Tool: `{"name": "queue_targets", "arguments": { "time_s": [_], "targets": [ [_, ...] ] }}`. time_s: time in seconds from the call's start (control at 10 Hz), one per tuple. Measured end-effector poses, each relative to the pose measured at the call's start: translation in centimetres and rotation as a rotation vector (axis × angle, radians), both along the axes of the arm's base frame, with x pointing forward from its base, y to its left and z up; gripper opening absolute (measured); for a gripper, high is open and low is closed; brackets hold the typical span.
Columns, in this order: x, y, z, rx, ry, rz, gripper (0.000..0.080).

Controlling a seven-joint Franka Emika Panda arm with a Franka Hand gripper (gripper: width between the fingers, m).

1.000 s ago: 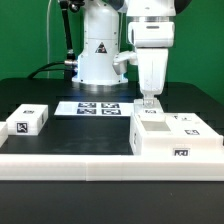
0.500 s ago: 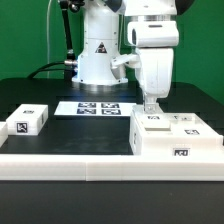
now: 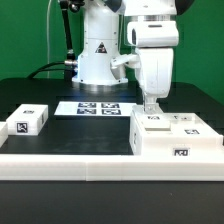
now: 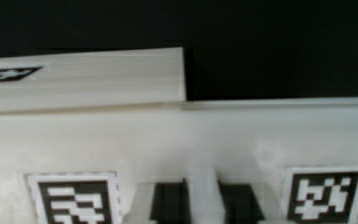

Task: Assemble cabinet

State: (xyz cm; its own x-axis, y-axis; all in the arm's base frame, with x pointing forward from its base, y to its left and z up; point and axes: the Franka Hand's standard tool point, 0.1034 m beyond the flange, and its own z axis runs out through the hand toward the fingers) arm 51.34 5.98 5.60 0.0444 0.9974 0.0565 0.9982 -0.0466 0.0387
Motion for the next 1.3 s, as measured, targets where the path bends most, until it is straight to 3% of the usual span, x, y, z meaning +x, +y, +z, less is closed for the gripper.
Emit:
{"name": "queue_targets", "arguments": {
  "time_s": [0.7, 1.3],
  "targets": [
    [5.4, -0.2, 0.2, 0.015, -0.033, 0.005, 0.0071],
    [5.9, -0.2, 0.3, 0.016, -0.045, 0.007, 0.0074]
  ]
}}
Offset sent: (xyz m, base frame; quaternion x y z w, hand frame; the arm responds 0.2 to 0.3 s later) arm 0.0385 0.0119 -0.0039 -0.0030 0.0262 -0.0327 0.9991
